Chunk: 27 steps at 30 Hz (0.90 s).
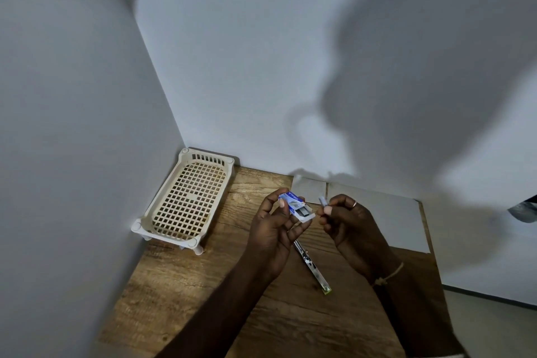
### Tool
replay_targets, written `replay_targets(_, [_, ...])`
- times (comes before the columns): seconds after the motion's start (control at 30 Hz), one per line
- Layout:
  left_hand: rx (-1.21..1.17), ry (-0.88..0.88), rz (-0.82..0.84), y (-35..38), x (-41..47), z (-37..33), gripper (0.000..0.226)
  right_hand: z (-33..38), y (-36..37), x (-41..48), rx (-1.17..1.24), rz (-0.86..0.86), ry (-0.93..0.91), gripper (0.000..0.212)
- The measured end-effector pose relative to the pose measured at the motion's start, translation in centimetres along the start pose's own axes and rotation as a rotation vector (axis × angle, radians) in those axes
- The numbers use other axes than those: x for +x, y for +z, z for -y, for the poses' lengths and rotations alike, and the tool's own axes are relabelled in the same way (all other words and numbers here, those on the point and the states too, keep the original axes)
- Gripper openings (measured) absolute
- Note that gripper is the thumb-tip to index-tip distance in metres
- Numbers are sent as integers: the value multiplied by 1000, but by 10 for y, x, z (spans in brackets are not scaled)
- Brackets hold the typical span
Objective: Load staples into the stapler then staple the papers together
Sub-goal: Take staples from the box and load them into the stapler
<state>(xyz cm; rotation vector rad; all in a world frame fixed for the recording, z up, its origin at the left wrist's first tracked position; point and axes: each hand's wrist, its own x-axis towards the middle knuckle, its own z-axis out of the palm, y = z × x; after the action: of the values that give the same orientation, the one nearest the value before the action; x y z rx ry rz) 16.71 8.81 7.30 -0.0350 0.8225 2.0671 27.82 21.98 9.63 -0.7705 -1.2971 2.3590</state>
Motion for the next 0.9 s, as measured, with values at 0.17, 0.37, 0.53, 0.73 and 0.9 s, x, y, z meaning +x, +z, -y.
replay_targets(0.17, [18,8,2,0,0,1,34,-16,-13,8,223,11,69,30])
replay_targets(0.37, [3,12,-31,0,2,1,42,-26,-2,4,333,-74,146,10])
replay_targets(0.53, [-15,26,-83,-4,7,2,23,-28,21,-5,-71,-141,1,21])
replay_targets(0.73, [-10,51,-131,-4,13,2,20,-37,37,-13,-619,-290,-386,30])
replay_targets(0.9, [43,73,-90,-4,10,0,27,-34,44,-11,-703,-337,-475,22])
